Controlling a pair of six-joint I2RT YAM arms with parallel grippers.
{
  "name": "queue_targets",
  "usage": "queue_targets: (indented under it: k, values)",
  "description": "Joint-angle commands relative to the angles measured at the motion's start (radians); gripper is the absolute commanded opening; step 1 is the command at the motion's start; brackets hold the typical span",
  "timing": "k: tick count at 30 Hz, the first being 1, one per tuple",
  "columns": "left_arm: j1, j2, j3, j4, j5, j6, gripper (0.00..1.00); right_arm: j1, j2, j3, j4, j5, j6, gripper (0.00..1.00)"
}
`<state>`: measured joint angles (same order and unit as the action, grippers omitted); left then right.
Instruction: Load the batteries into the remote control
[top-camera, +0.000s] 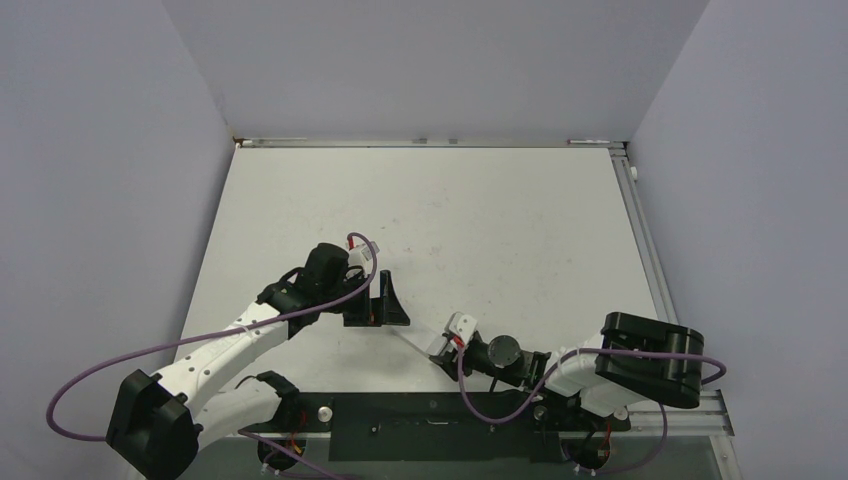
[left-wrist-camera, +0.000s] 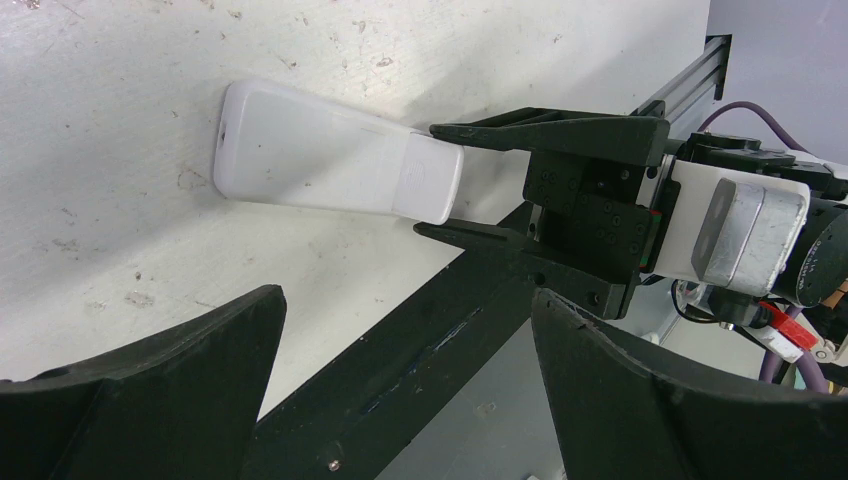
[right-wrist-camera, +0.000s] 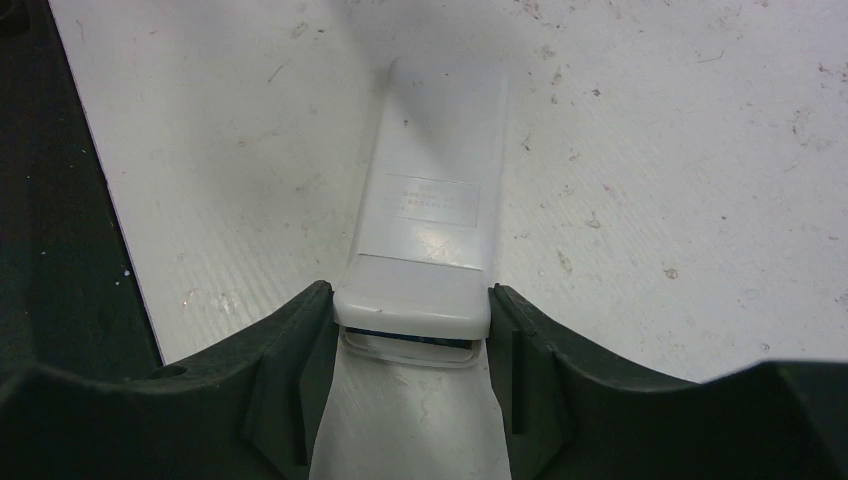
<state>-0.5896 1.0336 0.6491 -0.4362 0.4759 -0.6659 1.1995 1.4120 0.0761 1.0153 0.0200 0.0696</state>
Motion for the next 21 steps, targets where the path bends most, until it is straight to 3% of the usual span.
queue_targets:
  k: [1, 7, 13, 21]
  values:
    - [-0.006, -0.024, 0.001, 0.038, 0.003, 0.017, 0.91, 0.014, 0.031, 0.024, -0.001, -0.023, 0.038, 0.16]
    - [-0.007, -0.026, 0.000, 0.039, 0.000, 0.017, 0.91, 0.013, 0.034, 0.031, -0.005, 0.005, 0.050, 0.33]
    - [-0.007, -0.026, 0.000, 0.039, 0.001, 0.016, 0.91, 0.013, 0.011, 0.036, -0.039, 0.007, 0.050, 0.39]
    - [-0.006, -0.026, -0.001, 0.041, 0.000, 0.016, 0.92, 0.014, -0.022, 0.040, -0.079, 0.015, 0.041, 0.61]
